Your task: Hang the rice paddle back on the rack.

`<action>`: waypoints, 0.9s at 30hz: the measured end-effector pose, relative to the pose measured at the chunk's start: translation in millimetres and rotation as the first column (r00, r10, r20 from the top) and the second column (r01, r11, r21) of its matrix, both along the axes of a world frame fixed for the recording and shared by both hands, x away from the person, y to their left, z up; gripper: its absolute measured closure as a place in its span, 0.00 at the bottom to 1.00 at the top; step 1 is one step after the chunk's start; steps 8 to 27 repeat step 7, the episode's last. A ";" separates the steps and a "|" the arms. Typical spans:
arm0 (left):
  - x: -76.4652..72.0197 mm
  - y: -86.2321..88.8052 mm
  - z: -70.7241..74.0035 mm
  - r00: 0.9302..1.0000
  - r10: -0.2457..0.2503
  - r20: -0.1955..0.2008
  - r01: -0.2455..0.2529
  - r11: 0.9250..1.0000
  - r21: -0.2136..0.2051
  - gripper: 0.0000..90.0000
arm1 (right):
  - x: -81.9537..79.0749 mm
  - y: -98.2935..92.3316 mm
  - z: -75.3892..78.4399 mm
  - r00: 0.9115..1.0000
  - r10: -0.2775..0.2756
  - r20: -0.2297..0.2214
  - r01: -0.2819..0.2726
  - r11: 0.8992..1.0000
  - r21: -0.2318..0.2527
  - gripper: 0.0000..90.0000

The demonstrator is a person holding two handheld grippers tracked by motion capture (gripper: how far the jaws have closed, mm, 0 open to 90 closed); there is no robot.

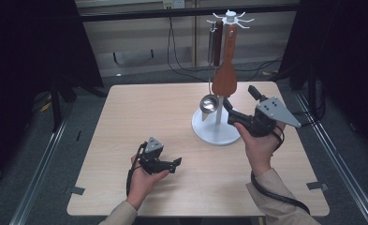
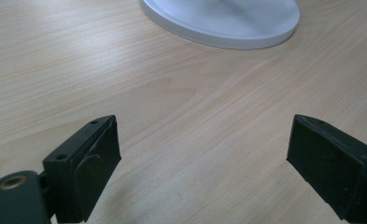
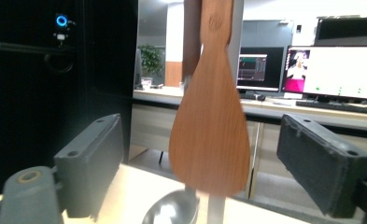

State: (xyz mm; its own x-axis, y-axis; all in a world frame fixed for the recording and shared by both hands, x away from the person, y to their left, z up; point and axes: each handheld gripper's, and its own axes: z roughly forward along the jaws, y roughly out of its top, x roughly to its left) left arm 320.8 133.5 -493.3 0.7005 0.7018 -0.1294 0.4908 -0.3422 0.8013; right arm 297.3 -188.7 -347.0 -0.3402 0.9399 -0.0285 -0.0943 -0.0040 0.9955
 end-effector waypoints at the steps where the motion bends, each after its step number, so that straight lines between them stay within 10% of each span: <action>1: -0.3 -0.3 -0.2 1.000 0.002 -0.004 -0.002 1.000 -0.002 0.10 | -1.6 -0.5 -3.8 1.000 0.010 -0.005 -0.010 1.000 0.000 0.14; 27: -0.2 -2.4 -0.1 1.000 0.004 -0.006 -0.004 1.000 0.015 0.10 | -4.2 -4.1 -18.4 0.998 0.022 -0.052 -0.023 1.000 -0.018 0.10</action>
